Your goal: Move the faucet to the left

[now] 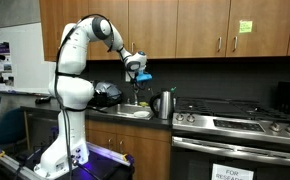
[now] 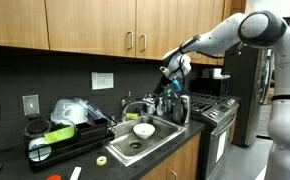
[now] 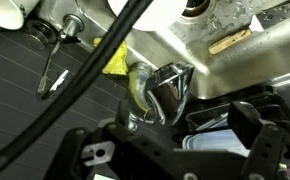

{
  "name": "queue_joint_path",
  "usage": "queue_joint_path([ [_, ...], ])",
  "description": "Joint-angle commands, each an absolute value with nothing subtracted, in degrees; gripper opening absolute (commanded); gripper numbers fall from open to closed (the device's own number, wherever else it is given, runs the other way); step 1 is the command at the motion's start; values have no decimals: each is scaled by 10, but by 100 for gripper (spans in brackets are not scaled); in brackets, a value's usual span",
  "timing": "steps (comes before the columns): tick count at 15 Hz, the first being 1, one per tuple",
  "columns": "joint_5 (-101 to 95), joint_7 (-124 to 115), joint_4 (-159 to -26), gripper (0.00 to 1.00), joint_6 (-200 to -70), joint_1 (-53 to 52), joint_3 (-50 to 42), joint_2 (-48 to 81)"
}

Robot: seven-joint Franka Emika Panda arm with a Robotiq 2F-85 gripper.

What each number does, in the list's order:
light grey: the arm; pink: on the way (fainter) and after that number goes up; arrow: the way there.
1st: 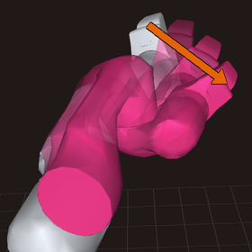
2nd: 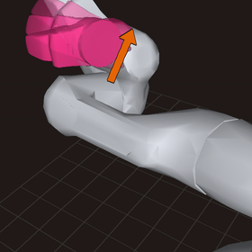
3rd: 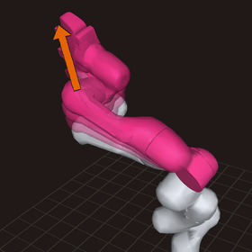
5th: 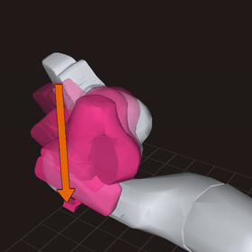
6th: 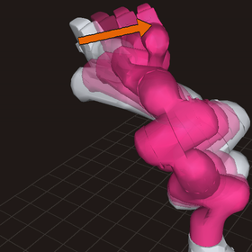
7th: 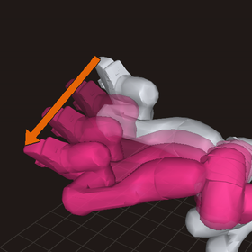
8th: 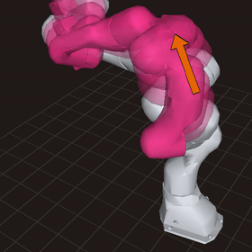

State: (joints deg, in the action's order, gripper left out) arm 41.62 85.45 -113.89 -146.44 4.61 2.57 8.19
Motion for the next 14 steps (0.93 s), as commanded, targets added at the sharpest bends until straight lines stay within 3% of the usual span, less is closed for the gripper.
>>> queue_joint_path([
  [1, 465, 915, -1100, 100, -1431, 56, 31, 112],
  [14, 464, 916, -990, 100, -1359, 57, 40, 213],
])
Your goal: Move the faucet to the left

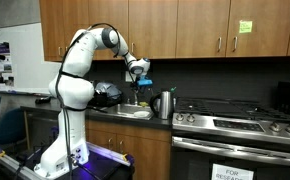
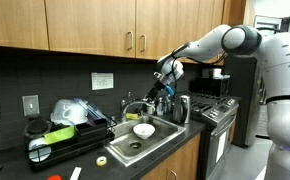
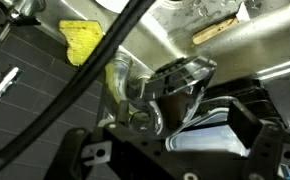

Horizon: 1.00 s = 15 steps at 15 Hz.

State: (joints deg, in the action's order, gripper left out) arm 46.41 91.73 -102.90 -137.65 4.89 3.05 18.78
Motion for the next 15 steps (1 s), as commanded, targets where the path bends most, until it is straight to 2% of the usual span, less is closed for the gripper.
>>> queue_joint_path([
  [1, 463, 912, -981, 100, -1356, 56, 41, 220],
  [10, 414, 819, -973, 100, -1341, 41, 39, 224],
  [15, 342, 729, -960, 100, -1282, 36, 50, 218],
])
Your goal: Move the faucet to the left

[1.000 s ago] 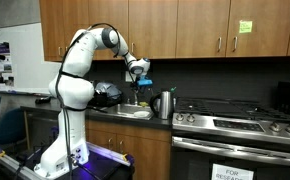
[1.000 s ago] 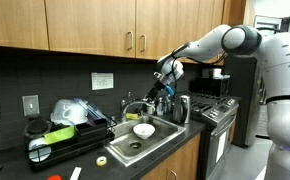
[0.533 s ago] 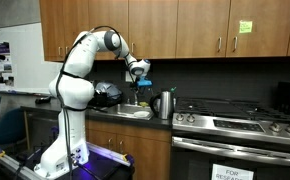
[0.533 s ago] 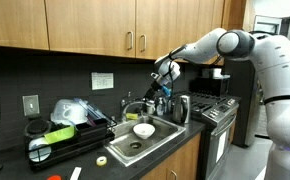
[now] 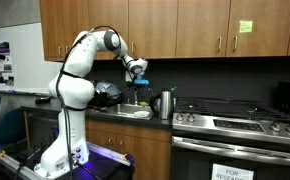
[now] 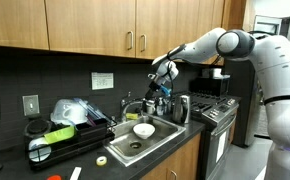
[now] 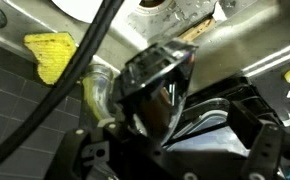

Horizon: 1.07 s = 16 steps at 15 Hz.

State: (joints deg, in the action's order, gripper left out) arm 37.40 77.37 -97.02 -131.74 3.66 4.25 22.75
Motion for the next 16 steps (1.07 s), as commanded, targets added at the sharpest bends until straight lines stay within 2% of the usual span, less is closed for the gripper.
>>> queue_joint_path([
  [1, 334, 717, -956, 100, -1277, 36, 52, 218],
  [16, 318, 613, -953, 100, -1242, 43, 67, 227],
])
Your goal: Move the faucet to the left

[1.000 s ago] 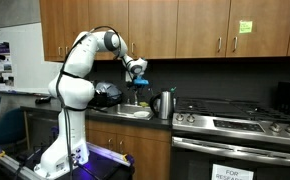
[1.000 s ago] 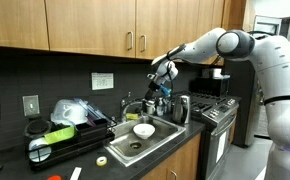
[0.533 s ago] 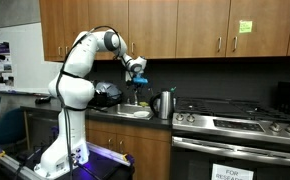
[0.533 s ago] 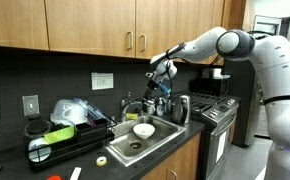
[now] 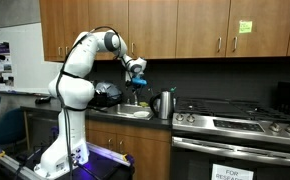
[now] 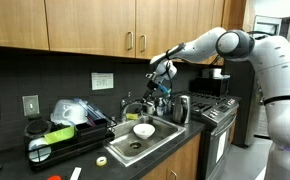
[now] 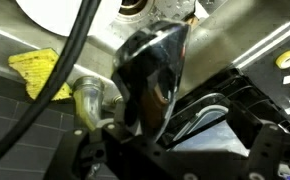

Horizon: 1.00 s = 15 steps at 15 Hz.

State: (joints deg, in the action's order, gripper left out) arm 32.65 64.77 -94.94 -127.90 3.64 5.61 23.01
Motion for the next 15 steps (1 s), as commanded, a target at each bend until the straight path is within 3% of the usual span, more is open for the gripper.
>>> queue_joint_path([
  [1, 320, 606, -953, 100, -1235, 44, 68, 229],
  [15, 355, 573, -935, 100, -1221, 43, 92, 252],
])
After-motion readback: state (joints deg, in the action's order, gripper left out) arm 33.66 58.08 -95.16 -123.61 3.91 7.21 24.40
